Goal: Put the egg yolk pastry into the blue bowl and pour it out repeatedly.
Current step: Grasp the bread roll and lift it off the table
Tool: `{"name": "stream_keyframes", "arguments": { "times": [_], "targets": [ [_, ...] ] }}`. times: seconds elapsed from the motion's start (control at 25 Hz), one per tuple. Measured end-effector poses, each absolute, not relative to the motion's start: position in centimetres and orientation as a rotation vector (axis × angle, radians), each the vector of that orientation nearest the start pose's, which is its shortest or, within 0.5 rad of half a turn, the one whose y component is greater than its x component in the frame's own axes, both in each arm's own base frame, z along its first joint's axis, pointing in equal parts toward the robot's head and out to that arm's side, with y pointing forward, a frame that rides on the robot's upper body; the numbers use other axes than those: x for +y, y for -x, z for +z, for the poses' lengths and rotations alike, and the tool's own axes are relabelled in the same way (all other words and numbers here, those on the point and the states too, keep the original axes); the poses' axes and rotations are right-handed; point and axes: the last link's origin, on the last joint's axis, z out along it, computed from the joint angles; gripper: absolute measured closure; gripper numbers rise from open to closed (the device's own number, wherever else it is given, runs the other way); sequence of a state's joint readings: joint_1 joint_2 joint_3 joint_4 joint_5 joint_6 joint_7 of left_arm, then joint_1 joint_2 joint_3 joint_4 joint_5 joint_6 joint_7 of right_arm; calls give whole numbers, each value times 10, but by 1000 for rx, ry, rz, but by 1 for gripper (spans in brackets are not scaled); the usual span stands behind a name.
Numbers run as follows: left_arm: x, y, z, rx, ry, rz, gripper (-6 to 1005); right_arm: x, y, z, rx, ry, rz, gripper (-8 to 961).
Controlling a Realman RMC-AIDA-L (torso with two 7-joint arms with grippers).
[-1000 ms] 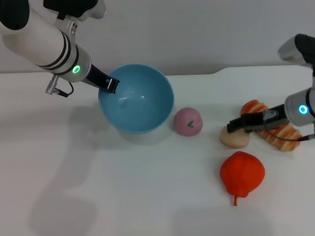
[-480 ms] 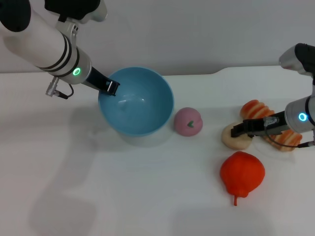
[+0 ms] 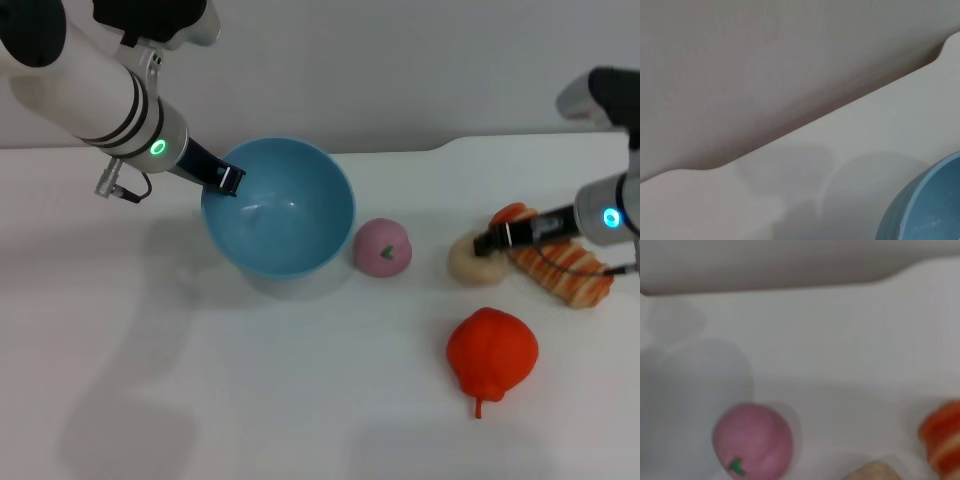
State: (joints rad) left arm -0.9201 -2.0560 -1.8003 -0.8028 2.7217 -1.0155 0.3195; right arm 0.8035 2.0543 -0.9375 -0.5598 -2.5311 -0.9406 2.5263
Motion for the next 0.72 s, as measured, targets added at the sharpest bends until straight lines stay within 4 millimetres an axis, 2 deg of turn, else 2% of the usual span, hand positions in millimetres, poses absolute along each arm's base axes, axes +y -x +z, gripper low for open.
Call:
{"name": "stream_keyframes", "arguments": {
  "times": [0.24,0.32,0.36,0.48,0.72],
  "targets": [
    [453,170,-27,-1028,2236,292,1001,435,-237,-8,1354,2194,37,815],
    [453,170,-27,-1028,2236,288,1000,440,-222,-5,1304,2227,66,830],
    [453,170,-27,-1028,2236,288,1000,440,-222,-5,1304,2227,66,838],
    [452,171,-27,-1034,2238,293,1000,444,-199,0,1232,2292,147,860],
    [451,169,-29,-1027,2247,303,1001,447,-142,9,1050,2457,420,889]
  ]
}}
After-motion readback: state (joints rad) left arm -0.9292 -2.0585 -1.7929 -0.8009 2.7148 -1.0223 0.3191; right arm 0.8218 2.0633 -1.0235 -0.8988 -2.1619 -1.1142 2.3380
